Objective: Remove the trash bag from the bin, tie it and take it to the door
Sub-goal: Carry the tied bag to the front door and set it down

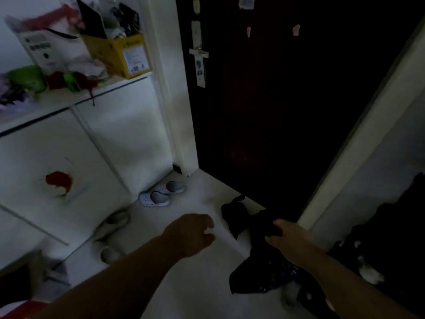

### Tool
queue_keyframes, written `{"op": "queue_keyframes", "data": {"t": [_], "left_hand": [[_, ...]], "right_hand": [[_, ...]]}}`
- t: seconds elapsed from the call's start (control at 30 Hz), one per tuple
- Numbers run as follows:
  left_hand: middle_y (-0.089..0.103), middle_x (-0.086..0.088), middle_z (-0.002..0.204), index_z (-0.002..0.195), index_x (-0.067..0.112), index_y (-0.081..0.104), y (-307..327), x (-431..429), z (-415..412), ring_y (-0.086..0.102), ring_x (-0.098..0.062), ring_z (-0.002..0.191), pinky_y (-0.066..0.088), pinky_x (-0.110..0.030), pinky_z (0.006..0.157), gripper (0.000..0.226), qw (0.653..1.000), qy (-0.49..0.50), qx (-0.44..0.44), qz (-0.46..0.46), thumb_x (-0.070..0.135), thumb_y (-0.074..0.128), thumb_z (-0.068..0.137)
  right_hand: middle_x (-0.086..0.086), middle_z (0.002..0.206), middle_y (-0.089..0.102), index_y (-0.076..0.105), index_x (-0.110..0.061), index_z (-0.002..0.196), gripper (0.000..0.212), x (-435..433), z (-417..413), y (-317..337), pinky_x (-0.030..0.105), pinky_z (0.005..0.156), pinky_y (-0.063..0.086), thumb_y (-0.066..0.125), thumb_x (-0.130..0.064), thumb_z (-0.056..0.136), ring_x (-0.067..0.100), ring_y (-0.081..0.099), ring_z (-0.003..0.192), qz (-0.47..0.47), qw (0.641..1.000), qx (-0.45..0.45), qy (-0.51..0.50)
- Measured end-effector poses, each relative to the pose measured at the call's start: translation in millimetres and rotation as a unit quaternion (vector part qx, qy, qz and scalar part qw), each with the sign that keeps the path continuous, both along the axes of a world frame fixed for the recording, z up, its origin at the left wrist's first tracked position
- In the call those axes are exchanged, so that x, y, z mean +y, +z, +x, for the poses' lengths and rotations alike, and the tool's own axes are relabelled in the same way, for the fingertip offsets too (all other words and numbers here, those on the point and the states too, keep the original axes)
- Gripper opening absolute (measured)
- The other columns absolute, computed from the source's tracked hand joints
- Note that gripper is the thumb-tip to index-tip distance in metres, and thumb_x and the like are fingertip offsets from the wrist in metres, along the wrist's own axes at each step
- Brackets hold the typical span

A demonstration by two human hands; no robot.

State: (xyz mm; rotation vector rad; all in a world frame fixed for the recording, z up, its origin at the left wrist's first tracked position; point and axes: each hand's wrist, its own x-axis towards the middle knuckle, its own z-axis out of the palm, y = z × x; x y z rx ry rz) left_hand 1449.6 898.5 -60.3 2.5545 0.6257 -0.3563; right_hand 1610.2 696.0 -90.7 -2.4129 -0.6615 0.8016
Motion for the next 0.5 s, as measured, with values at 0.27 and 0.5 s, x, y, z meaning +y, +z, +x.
{"op": "queue_keyframes", "data": {"t": [0.27, 0.5], "left_hand": [[0.058, -0.001, 0.128, 0.124, 0.024, 0.053, -8, 81, 127, 0.052, -0.016, 0.116, 0.037, -0.023, 0.09, 0.04, 0.999, -0.042, -0.015, -0.012, 0.04, 0.054, 0.087], [0.055, -0.002, 0.133, 0.128, 0.022, 0.05, -42, 177, 249, 0.052, -0.018, 0.119, 0.04, -0.029, 0.099, 0.046, 0.993, -0.112, 0.021, -0.025, 0.04, 0.055, 0.087]], "right_hand": [[0.008, 0.092, 0.063, 0.059, -0.012, 0.097, 0.015, 74, 119, -4, 0.025, 0.062, 0.046, 0.06, -0.024, 0.087, 0.025, 0.063, 0.087, 0.01, 0.999, 0.0, -0.033], [-0.004, 0.076, 0.051, 0.057, -0.011, 0.099, 0.019, 142, 212, -38, 0.025, 0.063, 0.04, 0.062, -0.025, 0.087, 0.022, 0.054, 0.082, 0.005, 0.992, -0.012, -0.125]]}}
